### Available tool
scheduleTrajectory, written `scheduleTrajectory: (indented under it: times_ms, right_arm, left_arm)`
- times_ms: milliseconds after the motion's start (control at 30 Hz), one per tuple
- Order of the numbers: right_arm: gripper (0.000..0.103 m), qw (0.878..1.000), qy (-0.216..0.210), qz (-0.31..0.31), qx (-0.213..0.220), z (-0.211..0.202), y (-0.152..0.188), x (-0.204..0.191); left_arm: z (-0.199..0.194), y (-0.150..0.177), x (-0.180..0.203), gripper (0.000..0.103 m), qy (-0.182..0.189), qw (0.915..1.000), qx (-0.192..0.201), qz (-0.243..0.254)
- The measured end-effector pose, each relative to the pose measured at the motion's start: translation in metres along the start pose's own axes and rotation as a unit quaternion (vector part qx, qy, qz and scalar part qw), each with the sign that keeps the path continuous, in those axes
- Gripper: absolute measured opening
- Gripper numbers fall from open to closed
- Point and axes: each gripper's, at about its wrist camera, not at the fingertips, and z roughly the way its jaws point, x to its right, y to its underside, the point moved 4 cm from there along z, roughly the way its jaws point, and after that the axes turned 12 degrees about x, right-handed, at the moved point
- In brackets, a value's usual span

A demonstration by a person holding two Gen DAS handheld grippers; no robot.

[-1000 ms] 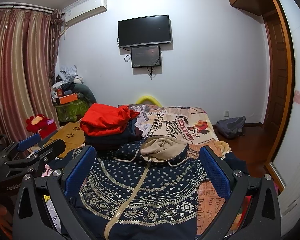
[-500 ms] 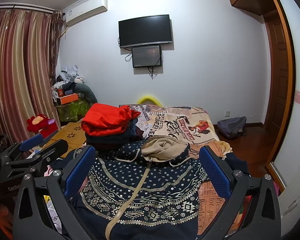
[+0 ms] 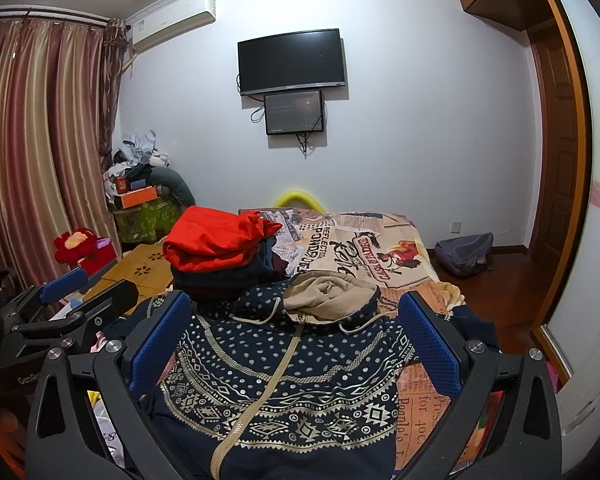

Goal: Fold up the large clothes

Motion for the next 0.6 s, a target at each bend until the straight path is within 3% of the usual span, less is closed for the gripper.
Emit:
scheduleTrajectory:
  times_ms: [600]
  right_arm:
    - [0.103, 1.000, -0.001, 0.001, -0.004, 0.0048, 0.0005, 0.0025]
  left_arm:
    - [0.0032, -0.0009, -0.0062, 0.103, -0.006, 1.0000, -0.001, -0.005]
